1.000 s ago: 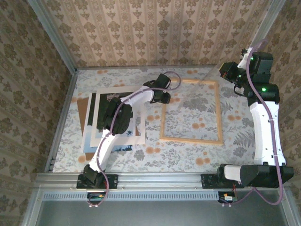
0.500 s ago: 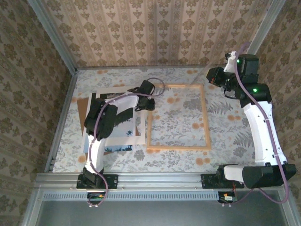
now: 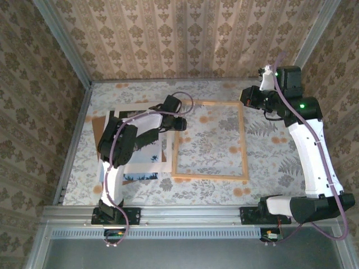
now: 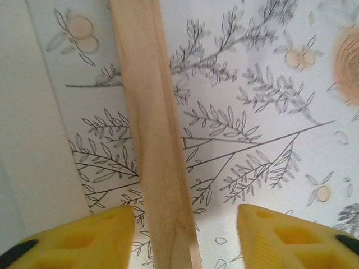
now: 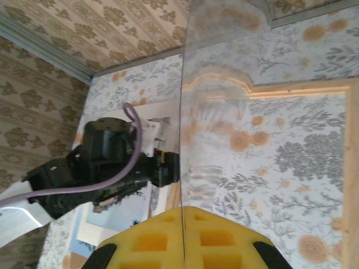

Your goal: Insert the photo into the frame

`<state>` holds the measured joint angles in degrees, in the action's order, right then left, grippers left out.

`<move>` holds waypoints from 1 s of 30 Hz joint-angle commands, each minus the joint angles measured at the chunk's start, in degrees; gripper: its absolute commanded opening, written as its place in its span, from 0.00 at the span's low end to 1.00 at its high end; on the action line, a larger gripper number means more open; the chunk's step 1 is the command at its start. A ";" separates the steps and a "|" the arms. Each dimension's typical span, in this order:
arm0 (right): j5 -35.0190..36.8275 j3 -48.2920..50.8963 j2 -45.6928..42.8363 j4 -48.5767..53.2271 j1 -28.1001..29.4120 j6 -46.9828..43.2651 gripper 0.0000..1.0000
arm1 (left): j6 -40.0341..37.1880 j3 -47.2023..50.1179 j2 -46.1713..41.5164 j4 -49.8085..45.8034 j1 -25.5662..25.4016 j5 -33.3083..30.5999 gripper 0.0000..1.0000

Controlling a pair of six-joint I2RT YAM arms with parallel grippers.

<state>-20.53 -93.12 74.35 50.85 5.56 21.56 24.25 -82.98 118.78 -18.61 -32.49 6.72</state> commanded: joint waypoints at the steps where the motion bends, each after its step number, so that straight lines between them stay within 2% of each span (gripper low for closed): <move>1: 4.97 -3.66 0.97 5.05 2.36 -3.27 0.00 | 4.35 2.97 -6.49 5.65 2.68 4.05 0.60; 5: 5.22 -6.75 3.47 5.14 7.06 -2.70 0.00 | 8.97 9.50 -13.78 12.20 5.93 7.78 0.66; 7: 5.33 -8.28 4.92 4.69 9.65 -2.14 0.00 | 10.76 13.21 -17.82 14.54 9.17 8.37 0.67; 13: 0.97 -11.55 9.71 0.89 17.08 0.71 0.00 | 10.11 20.76 -28.65 14.05 15.30 5.66 0.69; 17: -3.26 -10.40 9.76 -3.00 18.87 4.60 0.00 | 8.31 23.58 -32.79 12.70 18.14 3.23 0.69; 20: -4.58 -3.00 7.08 -8.28 18.05 9.70 0.00 | 7.00 25.28 -35.37 11.55 19.37 1.07 0.69; 25: -9.35 18.38 1.96 -20.67 11.01 21.15 0.00 | 5.65 27.42 -37.71 11.18 19.57 -0.53 0.70; 30: -10.45 32.00 1.88 -29.74 7.59 26.34 0.00 | 5.57 28.39 -37.84 11.71 19.54 -0.46 0.70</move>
<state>-28.32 -64.64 76.79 29.21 13.58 42.02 31.27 -55.64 82.06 -6.94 -13.08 7.40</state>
